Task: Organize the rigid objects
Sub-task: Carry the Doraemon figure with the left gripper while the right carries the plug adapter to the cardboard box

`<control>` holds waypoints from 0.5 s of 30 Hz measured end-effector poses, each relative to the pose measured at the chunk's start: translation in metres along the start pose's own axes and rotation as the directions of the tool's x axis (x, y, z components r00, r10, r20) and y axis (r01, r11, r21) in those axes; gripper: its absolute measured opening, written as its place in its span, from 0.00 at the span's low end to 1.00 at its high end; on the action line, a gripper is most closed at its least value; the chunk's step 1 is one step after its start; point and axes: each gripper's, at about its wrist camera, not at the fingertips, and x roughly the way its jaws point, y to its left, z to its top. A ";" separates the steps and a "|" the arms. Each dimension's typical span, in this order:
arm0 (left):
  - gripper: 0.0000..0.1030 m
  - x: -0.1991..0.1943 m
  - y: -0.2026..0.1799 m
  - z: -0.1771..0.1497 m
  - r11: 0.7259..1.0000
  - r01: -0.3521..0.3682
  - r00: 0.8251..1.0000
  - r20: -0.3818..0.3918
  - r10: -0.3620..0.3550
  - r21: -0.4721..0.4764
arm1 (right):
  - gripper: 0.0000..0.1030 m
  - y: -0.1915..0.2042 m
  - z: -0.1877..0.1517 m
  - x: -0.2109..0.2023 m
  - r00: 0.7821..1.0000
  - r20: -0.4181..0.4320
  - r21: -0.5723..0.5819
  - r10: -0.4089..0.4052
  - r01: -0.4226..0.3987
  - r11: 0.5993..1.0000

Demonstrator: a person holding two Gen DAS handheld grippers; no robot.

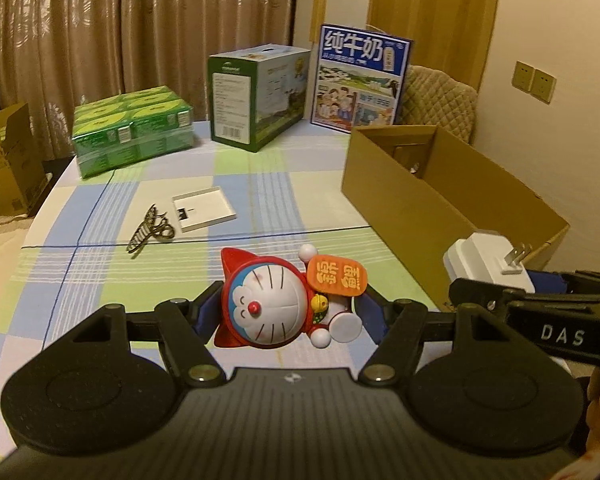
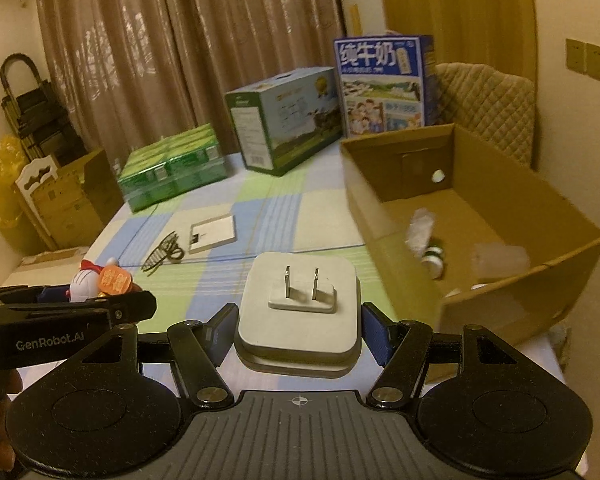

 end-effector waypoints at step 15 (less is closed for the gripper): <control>0.63 0.004 -0.045 0.008 0.997 0.062 0.998 -0.009 -0.062 0.049 | 0.61 -0.040 0.004 -0.028 0.998 0.035 0.031 -0.049 0.048 0.998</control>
